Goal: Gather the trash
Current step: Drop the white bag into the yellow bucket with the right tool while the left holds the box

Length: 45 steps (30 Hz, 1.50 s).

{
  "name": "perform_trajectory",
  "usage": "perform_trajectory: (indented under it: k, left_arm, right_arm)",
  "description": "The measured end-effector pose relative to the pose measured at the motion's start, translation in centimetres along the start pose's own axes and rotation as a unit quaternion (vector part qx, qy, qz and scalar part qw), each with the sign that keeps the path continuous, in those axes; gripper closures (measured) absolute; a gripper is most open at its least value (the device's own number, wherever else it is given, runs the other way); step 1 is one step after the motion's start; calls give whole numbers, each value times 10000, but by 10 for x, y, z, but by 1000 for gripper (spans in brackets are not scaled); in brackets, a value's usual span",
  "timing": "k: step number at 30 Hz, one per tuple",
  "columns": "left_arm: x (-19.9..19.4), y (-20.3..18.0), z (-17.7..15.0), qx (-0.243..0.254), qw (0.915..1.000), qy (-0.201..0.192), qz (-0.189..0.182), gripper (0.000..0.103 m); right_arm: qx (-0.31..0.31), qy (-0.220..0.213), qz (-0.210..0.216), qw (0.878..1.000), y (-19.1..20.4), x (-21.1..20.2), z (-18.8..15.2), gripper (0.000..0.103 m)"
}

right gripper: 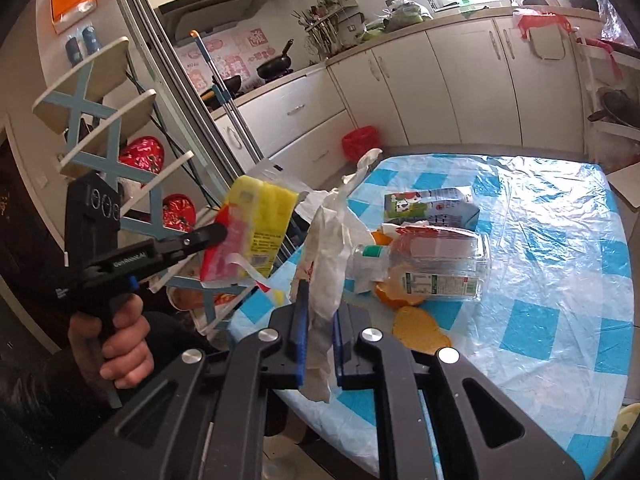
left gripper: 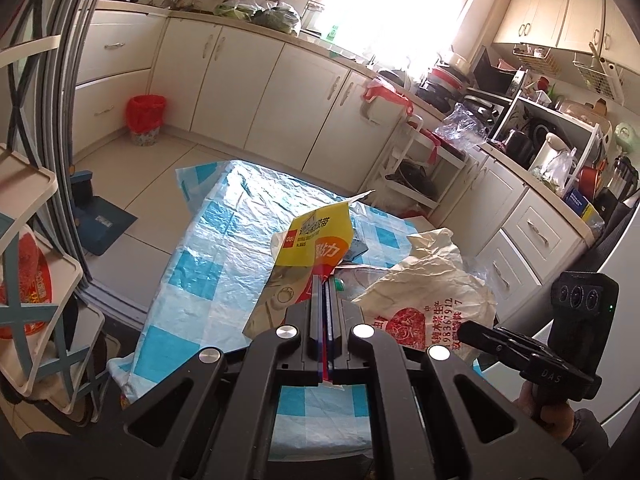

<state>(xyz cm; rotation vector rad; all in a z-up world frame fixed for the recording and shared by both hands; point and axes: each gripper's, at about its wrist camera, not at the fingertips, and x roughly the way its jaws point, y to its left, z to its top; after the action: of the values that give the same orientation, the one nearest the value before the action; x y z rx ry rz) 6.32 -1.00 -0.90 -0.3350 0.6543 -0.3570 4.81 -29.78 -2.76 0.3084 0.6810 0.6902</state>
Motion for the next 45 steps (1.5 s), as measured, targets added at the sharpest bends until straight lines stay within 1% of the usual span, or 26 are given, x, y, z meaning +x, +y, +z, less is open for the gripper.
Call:
perform_trajectory:
  k: [2, 6, 13, 18, 22, 28, 32, 34, 37, 39, 41, 43, 45]
  left_arm:
    - [-1, -4, -1, 33, 10000, -10, -15, 102]
    - [-1, -12, -3, 121, 9999, -12, -62, 102]
    - [-5, -35, -2, 282, 9992, -62, -282, 102]
    - [-6, -61, -1, 380, 9975, -46, -595, 102]
    - [-4, -85, -4, 503, 9951, 30, -849, 102]
    - [13, -123, -13, 682, 9906, 252, -1161, 102]
    - [21, -155, -17, 831, 9860, 311, -1412, 102]
    - [22, -172, -18, 928, 9831, 319, -1543, 102]
    - [24, -197, -17, 1065, 9793, 310, -1695, 102]
    - [30, -206, -18, 1164, 9789, 357, -1642, 102]
    - [49, -213, -26, 1324, 9797, 578, -1390, 102]
    - [72, -205, -38, 1194, 9808, 949, -1216, 102]
    - [81, -193, -50, 1106, 9819, 1092, -1080, 102]
  right_arm:
    - [116, -88, 52, 9999, -2, -11, -1, 92]
    - [253, -248, 26, 9994, -7, -31, -3, 92]
    - [445, -565, -72, 9974, -19, -68, -9, 92]
    - [700, -824, -408, 9933, -39, -98, -18, 92]
    - [921, -1044, -758, 9874, -58, -126, -27, 92]
    - [1276, -1299, -1455, 9725, -86, -164, -39, 92]
    - [1507, -1518, -2034, 9554, -104, -193, -44, 92]
    - [1615, -1526, -2343, 9464, -112, -202, -47, 92]
    - [1789, -1395, -2734, 9348, -128, -210, -52, 92]
    - [1871, -1191, -2991, 9281, -138, -210, -55, 92]
    - [1957, -983, -3124, 9244, -148, -206, -57, 92]
    - [2056, -861, -3173, 9218, -156, -206, -61, 92]
    - [2071, -831, -3232, 9197, -158, -207, -64, 92]
